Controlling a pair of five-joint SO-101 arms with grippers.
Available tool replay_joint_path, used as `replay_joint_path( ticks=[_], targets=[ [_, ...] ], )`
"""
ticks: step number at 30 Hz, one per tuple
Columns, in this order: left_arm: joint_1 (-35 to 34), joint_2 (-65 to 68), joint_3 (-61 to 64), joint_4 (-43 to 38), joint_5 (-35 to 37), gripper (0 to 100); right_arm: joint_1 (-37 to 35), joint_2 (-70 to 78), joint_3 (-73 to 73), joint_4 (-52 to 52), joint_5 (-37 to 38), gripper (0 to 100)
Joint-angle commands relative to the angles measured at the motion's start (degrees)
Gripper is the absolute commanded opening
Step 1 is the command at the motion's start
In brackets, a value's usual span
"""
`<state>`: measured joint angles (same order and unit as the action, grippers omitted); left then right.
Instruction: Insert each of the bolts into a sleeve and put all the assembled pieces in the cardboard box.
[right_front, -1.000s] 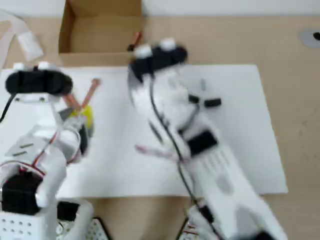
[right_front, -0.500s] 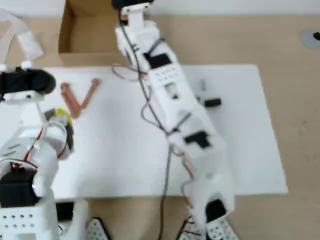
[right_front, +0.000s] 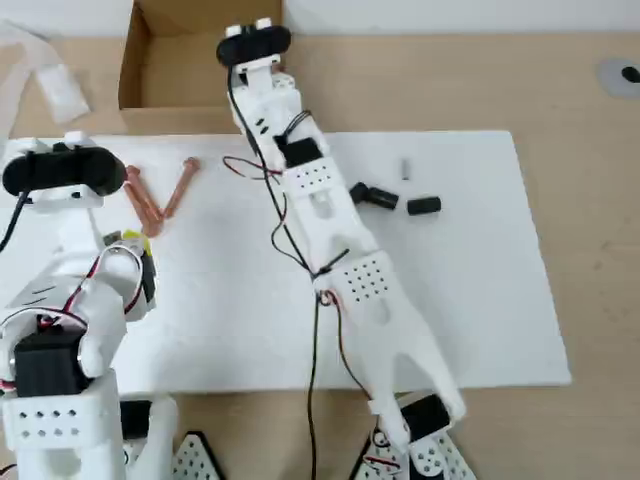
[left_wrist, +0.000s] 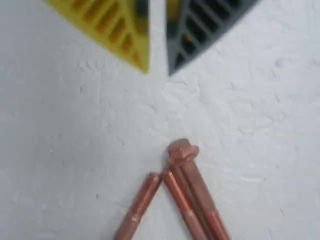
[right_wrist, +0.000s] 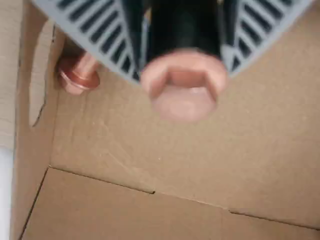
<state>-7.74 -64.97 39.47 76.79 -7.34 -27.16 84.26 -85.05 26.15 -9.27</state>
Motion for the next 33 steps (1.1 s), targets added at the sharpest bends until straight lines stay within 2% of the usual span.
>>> replay_joint_path(
  ticks=[1,7,11,14,17,23,33],
  targets=[
    [-0.6,0.1,0.1,-0.1,-0.3,2,0.9,-1.6,-5.8,2.6,0.5,2.0],
    [-0.6,0.5,0.1,-0.6,-0.4,3,0.8,-1.7,-6.0,6.3,0.5,18.2],
    [-1.3,1.9,-0.1,-2.0,-0.1,5,0.7,-1.7,-8.1,6.9,0.4,25.2],
    [-2.7,8.7,-0.6,-1.8,0.9,12,0.9,-1.9,-10.6,7.3,0.4,26.2],
    [-5.8,20.6,-4.8,-1.8,1.0,12,1.5,-5.6,-10.6,11.3,0.3,26.2],
    [-9.5,44.5,-21.4,-1.7,7.3,11,3.2,-15.4,-10.4,20.4,0.1,26.1],
    [-9.2,70.1,-46.9,-1.9,13.5,11,3.9,-22.3,-10.4,31.3,0.1,26.1]
  ],
)
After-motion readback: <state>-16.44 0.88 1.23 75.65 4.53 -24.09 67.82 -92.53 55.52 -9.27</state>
